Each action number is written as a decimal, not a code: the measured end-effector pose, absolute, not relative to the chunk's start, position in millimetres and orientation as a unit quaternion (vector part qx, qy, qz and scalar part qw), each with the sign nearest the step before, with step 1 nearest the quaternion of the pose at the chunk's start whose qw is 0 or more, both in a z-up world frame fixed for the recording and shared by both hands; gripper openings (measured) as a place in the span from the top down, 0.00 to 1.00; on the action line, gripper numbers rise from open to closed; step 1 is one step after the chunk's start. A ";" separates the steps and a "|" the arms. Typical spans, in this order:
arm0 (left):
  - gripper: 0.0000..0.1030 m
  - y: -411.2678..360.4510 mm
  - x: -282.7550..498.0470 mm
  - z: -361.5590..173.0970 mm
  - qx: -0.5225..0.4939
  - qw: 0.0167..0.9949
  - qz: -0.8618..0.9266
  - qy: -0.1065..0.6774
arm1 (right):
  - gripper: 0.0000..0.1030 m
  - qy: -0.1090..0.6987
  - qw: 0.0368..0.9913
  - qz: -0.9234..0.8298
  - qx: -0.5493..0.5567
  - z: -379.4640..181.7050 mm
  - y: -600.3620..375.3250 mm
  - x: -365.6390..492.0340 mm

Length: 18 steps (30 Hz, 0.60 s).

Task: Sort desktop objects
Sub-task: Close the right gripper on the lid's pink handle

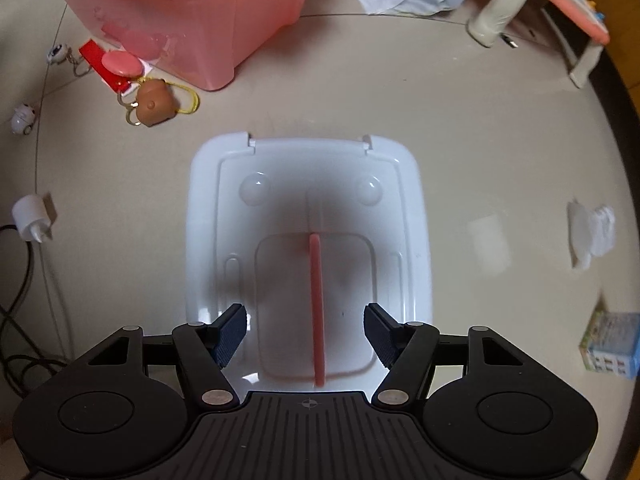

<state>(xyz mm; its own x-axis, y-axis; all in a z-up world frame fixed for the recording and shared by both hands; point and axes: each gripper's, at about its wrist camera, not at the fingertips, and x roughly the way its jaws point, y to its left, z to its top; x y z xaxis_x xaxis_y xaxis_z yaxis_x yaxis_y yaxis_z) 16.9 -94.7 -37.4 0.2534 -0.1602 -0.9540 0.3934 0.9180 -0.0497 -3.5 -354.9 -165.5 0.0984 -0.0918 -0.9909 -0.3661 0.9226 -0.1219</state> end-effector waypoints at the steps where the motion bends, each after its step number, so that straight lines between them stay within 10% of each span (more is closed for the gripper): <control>1: 0.08 -96.1 17.5 -38.8 0.105 0.785 -0.176 0.585 | 0.40 0.667 0.719 0.096 -0.171 -169.0 -355.6 -1.3; 18: 0.08 -94.2 25.2 -54.6 0.077 0.768 -0.163 0.614 | 0.92 0.695 0.690 0.092 -0.179 -203.5 -362.0 7.8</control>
